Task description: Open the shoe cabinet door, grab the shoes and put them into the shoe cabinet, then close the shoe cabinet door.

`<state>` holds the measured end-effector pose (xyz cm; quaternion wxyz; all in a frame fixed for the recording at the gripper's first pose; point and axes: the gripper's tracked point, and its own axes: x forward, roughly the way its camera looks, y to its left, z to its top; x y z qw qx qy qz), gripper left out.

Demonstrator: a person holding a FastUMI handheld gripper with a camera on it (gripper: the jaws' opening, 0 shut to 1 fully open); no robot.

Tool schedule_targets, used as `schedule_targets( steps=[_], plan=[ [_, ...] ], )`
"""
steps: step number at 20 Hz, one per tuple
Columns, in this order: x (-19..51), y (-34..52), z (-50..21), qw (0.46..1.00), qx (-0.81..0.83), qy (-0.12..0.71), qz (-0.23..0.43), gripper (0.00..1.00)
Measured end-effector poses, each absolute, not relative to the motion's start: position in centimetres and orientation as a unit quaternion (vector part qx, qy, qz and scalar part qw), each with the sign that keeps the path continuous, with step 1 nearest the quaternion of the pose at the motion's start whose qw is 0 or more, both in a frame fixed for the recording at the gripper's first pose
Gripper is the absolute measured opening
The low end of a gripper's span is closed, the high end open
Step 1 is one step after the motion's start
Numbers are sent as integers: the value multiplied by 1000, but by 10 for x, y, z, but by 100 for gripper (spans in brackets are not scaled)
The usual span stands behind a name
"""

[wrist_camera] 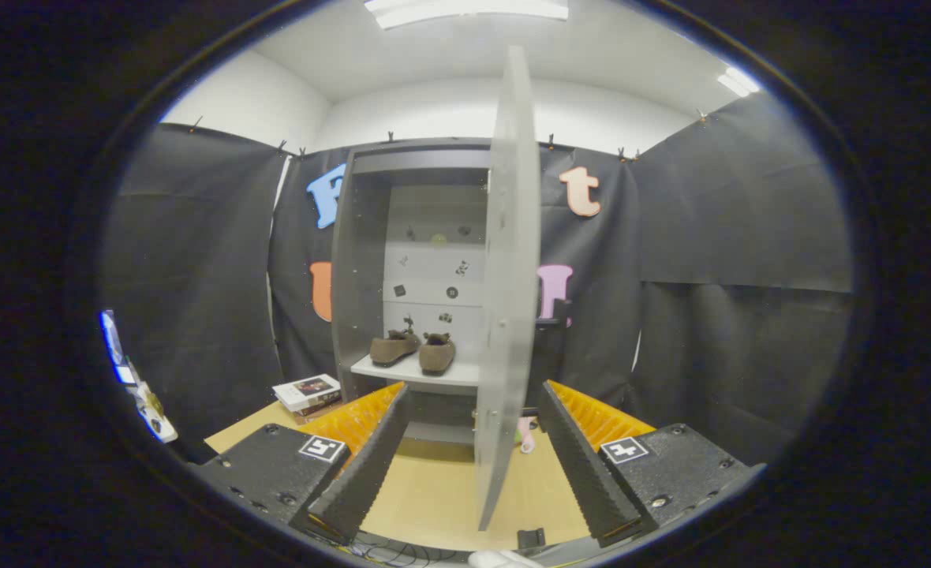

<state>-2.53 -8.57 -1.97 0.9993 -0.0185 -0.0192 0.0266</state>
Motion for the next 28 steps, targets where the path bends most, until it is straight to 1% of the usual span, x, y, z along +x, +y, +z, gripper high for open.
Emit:
schedule_targets(
  steps=[4, 9, 13, 17, 22, 25, 28],
  plan=[
    [-21, -153, -11, 999, 5, -23, 24, 100],
    [26, -196, -3, 996, 25, -8, 80, 100],
    [61, -188, -1, 990, 37, -4, 140, 100],
    [69, -170, -2, 982, 36, 7, 186, 100],
    [74, -155, 5, 981, 11, 4, 192, 99],
    [66, -126, 0, 981, 11, 10, 195, 99],
    [58, -95, -6, 983, 6, 13, 184, 99]
  ],
)
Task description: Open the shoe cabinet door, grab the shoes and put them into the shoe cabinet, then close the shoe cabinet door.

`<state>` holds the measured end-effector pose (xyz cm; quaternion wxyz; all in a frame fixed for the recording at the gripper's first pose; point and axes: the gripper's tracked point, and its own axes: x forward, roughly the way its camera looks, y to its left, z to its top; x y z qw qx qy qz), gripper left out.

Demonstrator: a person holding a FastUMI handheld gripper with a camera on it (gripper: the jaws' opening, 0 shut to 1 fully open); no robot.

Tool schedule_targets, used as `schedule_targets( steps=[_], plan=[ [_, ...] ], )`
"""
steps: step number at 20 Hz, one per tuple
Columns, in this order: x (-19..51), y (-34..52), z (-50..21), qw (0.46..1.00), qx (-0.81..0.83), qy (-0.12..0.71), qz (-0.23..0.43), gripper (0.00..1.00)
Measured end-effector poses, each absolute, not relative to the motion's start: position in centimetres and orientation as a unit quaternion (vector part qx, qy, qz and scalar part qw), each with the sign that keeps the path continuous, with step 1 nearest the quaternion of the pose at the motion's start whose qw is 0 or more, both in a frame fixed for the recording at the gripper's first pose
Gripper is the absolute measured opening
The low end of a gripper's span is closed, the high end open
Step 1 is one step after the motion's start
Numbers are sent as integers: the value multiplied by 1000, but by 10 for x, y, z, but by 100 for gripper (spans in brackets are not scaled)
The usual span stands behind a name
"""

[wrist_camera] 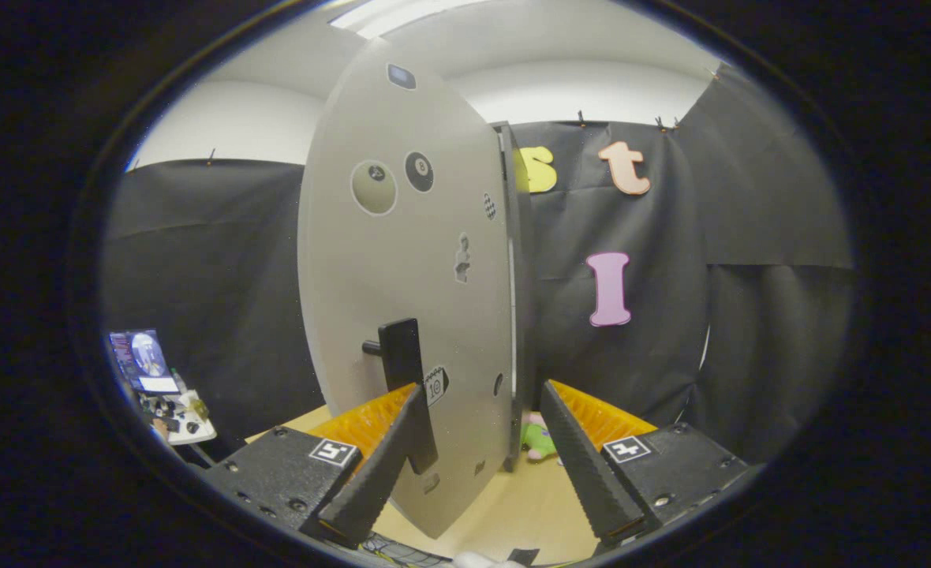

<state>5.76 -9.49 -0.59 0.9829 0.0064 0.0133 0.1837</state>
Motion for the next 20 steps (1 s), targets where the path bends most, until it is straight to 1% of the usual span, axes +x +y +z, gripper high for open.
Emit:
schedule_targets(
  steps=[4, 8, 12, 16, 20],
  plan=[
    [55, -40, -9, 989, -4, 13, 148, 99],
    [64, 6, -21, 991, 17, 25, 132, 99],
    [100, 46, -19, 991, 31, 30, 125, 99],
    [121, 77, -23, 992, 38, 34, 114, 100],
    [114, 92, -19, 994, 25, 28, 105, 100]
  ],
)
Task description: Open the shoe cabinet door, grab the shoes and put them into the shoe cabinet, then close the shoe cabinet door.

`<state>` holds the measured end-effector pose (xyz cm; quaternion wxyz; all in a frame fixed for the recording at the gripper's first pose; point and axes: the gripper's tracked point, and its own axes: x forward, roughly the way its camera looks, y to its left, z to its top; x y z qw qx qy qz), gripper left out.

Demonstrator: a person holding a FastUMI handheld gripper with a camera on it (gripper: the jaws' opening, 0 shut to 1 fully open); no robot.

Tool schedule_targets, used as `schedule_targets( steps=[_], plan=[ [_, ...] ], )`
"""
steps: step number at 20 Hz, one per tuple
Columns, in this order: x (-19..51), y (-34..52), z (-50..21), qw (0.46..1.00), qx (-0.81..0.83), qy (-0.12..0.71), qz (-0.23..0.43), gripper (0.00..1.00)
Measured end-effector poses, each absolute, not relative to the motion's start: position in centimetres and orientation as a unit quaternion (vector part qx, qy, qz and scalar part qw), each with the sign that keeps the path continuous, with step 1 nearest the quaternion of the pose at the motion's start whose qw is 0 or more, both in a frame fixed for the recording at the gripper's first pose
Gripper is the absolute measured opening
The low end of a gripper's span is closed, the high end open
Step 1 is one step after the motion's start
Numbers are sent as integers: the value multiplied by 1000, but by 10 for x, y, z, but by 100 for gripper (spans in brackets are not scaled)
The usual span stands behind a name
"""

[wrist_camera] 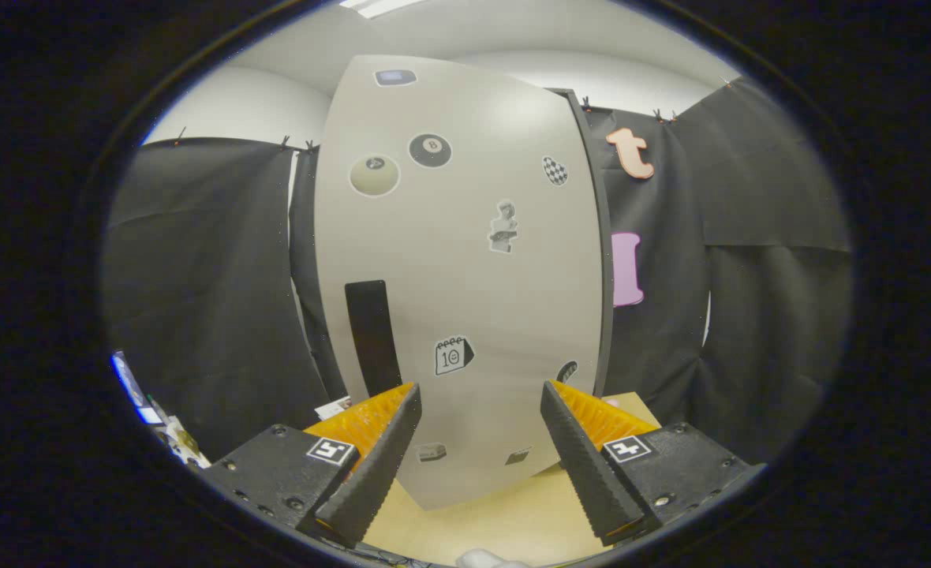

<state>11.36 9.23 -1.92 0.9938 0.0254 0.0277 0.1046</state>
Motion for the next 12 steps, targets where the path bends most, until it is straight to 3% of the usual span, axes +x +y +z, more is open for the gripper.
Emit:
schedule_targets(
  steps=[12],
  plan=[
    [59, 76, 0, 998, -7, 12, 66, 100]
  ],
)
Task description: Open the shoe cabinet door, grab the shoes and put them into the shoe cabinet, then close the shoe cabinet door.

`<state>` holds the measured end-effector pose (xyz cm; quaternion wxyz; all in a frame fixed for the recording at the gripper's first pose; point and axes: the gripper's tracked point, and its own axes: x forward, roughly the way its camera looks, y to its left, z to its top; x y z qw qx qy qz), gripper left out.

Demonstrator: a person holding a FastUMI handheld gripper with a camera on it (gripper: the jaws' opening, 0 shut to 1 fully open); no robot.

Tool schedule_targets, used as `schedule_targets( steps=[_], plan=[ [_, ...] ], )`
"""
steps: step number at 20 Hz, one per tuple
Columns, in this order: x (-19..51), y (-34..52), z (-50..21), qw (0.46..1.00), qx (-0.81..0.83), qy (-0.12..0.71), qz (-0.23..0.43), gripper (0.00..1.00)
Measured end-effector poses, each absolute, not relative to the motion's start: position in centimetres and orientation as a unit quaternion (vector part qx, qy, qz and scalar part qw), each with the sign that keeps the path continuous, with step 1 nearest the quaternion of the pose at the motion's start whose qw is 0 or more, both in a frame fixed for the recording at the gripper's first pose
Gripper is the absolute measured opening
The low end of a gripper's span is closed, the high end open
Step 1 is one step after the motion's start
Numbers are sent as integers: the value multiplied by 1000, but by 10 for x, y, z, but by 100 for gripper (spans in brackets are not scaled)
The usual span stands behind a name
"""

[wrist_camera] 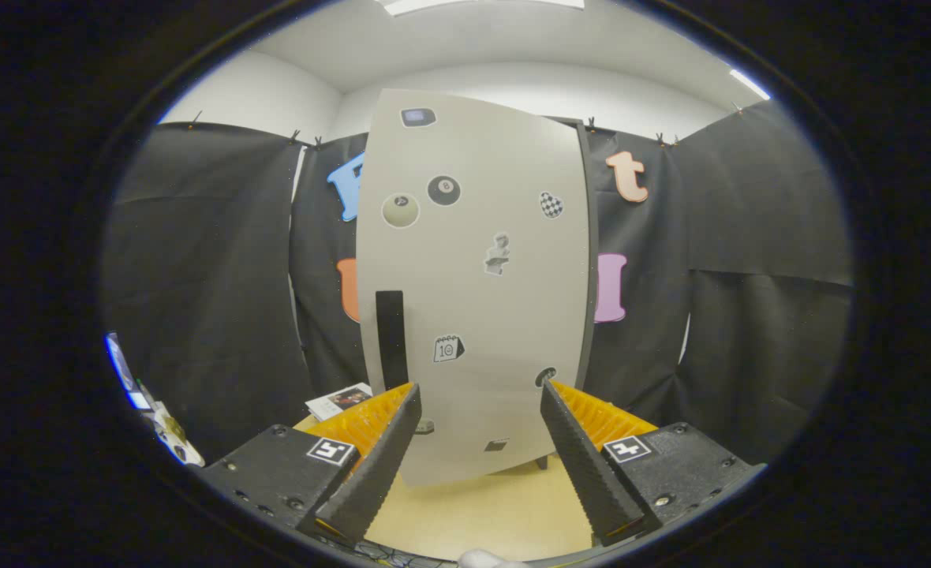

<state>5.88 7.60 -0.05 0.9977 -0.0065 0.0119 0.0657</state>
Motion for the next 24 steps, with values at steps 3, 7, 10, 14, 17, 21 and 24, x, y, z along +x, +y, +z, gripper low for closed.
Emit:
schedule_targets(
  steps=[3, 7, 10, 14, 17, 21, 24],
  plan=[
    [43, 68, -1, 999, -3, 6, 49, 100],
    [27, 62, -9, 999, -1, 11, 35, 100],
    [22, 57, -10, 1000, -3, 12, 26, 99],
    [16, 55, -15, 1000, 3, 17, 23, 99],
    [13, 51, -14, 1000, 2, 16, 19, 99],
    [4, 52, -16, 1000, 4, 17, 21, 100],
    [2, 49, -16, 1000, 7, 18, 23, 100]
  ],
)
